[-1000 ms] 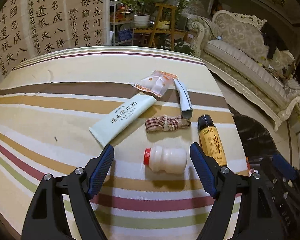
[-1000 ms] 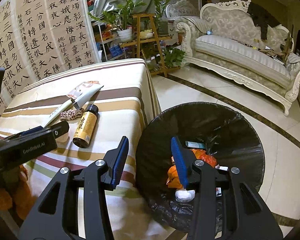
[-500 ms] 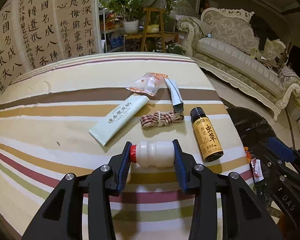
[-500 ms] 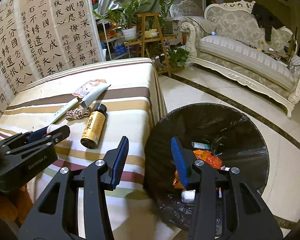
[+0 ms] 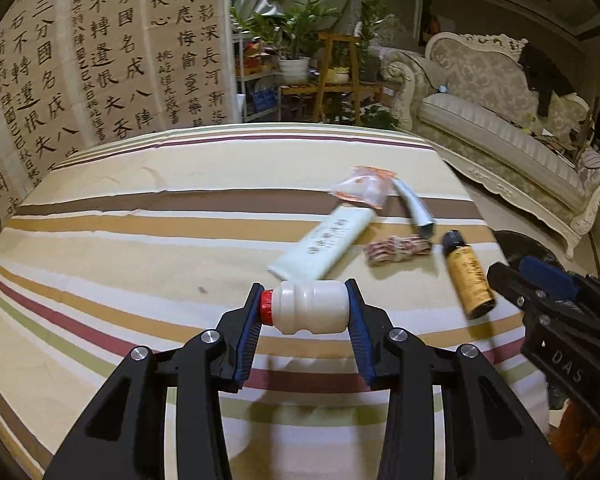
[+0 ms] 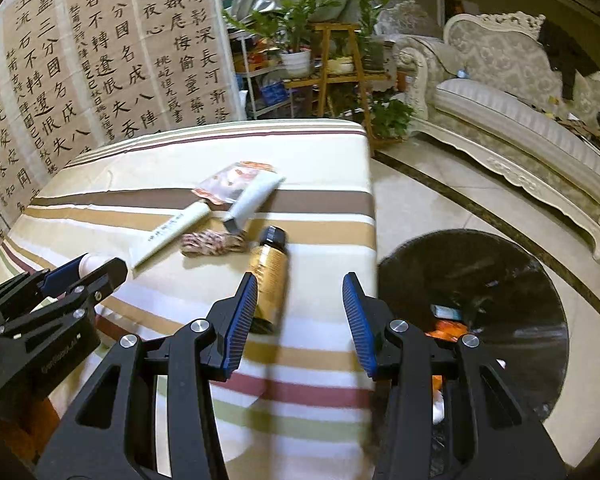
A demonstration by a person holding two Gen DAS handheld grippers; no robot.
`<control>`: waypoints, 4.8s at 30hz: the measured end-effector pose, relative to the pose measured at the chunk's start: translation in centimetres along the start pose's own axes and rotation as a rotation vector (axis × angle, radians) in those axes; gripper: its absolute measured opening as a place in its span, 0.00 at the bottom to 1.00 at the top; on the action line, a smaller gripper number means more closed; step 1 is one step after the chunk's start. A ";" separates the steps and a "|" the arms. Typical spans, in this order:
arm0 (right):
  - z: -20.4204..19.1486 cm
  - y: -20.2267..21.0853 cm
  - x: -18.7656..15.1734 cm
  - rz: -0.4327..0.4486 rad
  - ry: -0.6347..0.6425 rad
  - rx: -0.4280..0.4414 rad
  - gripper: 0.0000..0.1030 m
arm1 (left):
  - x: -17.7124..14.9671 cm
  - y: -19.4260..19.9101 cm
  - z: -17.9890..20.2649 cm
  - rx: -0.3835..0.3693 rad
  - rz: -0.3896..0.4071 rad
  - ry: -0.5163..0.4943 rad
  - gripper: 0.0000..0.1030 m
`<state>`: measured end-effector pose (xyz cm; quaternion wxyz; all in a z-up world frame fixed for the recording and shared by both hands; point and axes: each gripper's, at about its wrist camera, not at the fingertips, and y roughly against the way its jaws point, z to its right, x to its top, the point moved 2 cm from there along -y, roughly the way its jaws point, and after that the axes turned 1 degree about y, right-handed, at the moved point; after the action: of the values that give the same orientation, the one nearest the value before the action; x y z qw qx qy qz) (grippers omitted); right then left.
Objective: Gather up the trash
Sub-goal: 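Grasp the gold bottle with the right gripper while the left holds the yogurt bottle, then carry the yogurt bottle and gold bottle over the bin and open both grippers, then grasp the white milk tube on the table with the left gripper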
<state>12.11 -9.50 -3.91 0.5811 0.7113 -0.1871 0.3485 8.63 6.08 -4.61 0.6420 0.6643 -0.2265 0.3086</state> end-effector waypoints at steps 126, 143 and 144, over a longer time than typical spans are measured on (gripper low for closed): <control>13.2 3.2 -2.0 0.029 -0.169 -0.224 0.56 | 2.0 -0.5 12.9 -0.123 0.036 -0.123 0.75; 5.7 1.0 -0.2 0.014 -0.050 -0.109 0.56 | 3.0 -3.8 0.9 0.024 -0.063 -0.022 0.75; 5.5 0.9 -0.1 0.011 -0.047 -0.107 0.56 | 3.0 -4.0 0.8 0.016 -0.068 -0.024 0.75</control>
<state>12.97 -14.97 -3.86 0.6117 0.6861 -0.2231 0.3245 13.65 5.87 -5.30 0.6440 0.6805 -0.2087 0.2804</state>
